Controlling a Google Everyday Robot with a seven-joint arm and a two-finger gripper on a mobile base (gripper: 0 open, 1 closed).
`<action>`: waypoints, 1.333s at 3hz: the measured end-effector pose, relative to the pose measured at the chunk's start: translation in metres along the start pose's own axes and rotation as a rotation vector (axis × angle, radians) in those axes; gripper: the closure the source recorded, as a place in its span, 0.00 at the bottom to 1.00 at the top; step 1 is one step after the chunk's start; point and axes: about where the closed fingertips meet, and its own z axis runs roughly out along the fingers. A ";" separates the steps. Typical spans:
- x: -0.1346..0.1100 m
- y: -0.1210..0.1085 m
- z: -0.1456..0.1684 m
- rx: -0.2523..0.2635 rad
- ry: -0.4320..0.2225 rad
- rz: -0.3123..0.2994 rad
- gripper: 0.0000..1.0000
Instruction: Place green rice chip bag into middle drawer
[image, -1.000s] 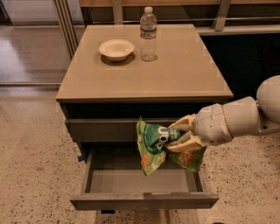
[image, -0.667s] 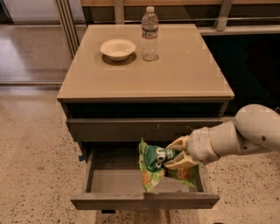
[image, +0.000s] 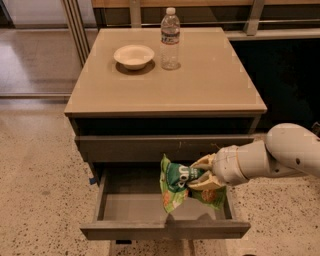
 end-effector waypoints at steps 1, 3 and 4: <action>0.021 -0.010 0.013 0.057 0.102 -0.026 1.00; 0.085 -0.056 0.069 0.189 0.174 -0.044 1.00; 0.126 -0.073 0.111 0.205 0.117 0.018 1.00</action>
Offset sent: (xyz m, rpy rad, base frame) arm 0.0739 -0.0199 -0.0958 -0.2463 -0.1738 -0.1572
